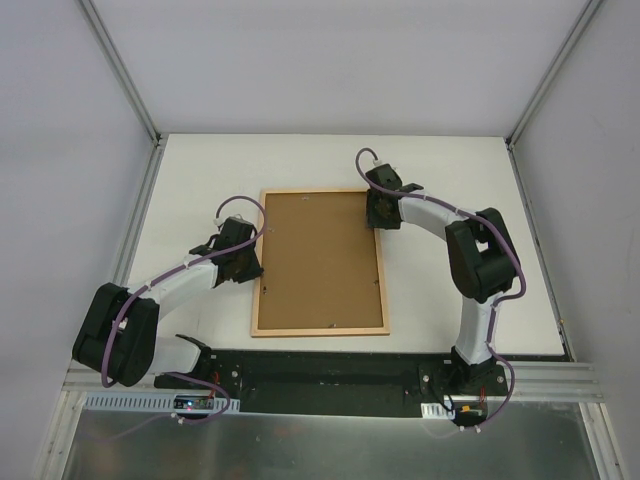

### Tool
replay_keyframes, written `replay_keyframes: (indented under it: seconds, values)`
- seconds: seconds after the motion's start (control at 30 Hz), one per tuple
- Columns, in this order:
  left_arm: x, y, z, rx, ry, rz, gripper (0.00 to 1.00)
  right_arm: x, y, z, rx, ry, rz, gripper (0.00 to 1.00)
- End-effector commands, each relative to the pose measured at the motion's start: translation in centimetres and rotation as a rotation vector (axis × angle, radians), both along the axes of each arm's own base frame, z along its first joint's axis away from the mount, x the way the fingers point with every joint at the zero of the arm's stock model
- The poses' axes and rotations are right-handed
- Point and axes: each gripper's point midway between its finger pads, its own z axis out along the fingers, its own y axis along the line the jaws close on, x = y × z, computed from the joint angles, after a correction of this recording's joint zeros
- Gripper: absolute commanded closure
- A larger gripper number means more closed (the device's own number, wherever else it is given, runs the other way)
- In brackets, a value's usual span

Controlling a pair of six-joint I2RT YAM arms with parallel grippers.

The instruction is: Put the photo into the frame

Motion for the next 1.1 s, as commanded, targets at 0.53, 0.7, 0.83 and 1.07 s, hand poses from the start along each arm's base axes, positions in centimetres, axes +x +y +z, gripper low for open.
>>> replay_keyframes:
  seconds: [0.53,0.7,0.83,1.07]
  values:
    - [-0.9,0.5,-0.1,0.020,0.030,0.003,0.95,1.7,1.6,0.4,0.022,0.014,0.075,0.63]
    - [-1.0,0.6,-0.1,0.024,0.032,0.004,0.95,1.2,1.5,0.3,0.032,0.015,0.074,0.63]
    - [-0.9,0.5,0.0,0.021,0.031,0.006,0.95,1.1,1.4,0.1,0.028,0.021,0.071,0.69]
    - [-0.8,0.4,0.1,0.018,0.031,0.004,0.95,0.6,1.4,-0.2,0.032,0.027,0.077,0.76]
